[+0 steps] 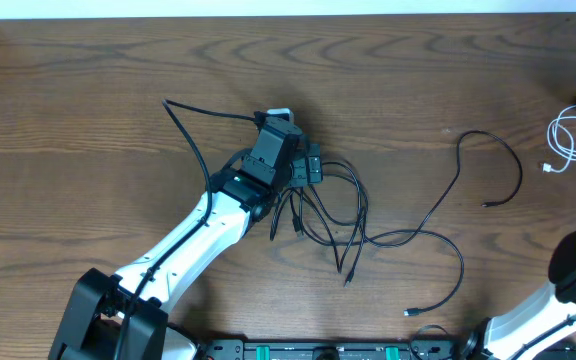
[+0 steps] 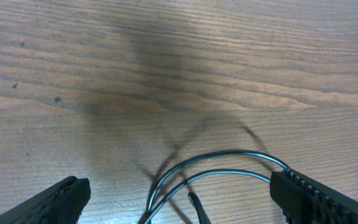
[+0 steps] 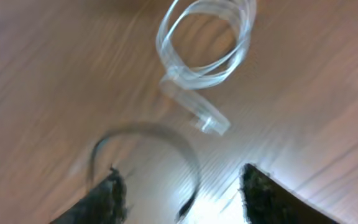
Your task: Untangle cables
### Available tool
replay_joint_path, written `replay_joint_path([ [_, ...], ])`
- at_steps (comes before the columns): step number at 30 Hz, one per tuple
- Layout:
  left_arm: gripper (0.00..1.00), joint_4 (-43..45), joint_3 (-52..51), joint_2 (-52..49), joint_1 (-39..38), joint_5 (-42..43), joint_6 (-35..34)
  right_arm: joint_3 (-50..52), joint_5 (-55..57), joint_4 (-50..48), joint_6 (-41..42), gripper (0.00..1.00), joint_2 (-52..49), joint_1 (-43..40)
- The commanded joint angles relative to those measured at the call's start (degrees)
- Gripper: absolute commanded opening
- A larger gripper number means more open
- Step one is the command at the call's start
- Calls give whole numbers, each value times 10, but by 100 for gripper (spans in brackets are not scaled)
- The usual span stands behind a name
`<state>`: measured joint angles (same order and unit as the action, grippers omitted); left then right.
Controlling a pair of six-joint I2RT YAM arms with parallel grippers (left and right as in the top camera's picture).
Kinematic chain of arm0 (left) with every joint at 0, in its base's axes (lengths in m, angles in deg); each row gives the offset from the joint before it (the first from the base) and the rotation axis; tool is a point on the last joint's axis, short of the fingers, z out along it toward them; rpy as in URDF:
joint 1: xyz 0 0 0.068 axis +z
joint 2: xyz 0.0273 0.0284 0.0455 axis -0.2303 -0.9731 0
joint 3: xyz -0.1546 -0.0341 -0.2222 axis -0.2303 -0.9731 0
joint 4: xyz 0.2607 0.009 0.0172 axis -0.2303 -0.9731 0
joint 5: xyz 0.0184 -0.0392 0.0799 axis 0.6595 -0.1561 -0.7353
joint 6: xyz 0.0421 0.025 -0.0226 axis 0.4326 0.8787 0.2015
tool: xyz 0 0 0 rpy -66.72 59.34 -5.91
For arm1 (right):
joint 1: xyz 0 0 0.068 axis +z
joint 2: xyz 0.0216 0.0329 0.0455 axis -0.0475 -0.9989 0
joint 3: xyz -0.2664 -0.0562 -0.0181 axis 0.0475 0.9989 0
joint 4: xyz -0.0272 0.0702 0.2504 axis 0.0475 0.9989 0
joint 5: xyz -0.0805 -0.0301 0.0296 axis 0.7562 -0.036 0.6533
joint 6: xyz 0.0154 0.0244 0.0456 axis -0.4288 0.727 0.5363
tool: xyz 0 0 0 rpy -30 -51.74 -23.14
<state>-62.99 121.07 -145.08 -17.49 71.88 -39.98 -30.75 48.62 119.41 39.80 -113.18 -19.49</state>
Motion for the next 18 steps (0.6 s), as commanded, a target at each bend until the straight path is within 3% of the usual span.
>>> replay_joint_path([
  [1, 98, -2, 2, -2, 3, -10, 1, 7, -73, 39, 2, 65, 4, 48],
  [6, 98, -2, 2, -2, 3, -10, 1, 63, -73, 82, -7, 72, 4, 126],
  [15, 98, -2, 2, -2, 3, -10, 1, 264, -95, -47, 22, 75, 4, 231],
  [17, 98, -2, 2, -2, 3, -10, 1, 297, -110, -78, 23, 70, 4, 250],
  [18, 98, -2, 2, -2, 3, -10, 1, 305, -113, -85, 26, 57, 4, 256],
])
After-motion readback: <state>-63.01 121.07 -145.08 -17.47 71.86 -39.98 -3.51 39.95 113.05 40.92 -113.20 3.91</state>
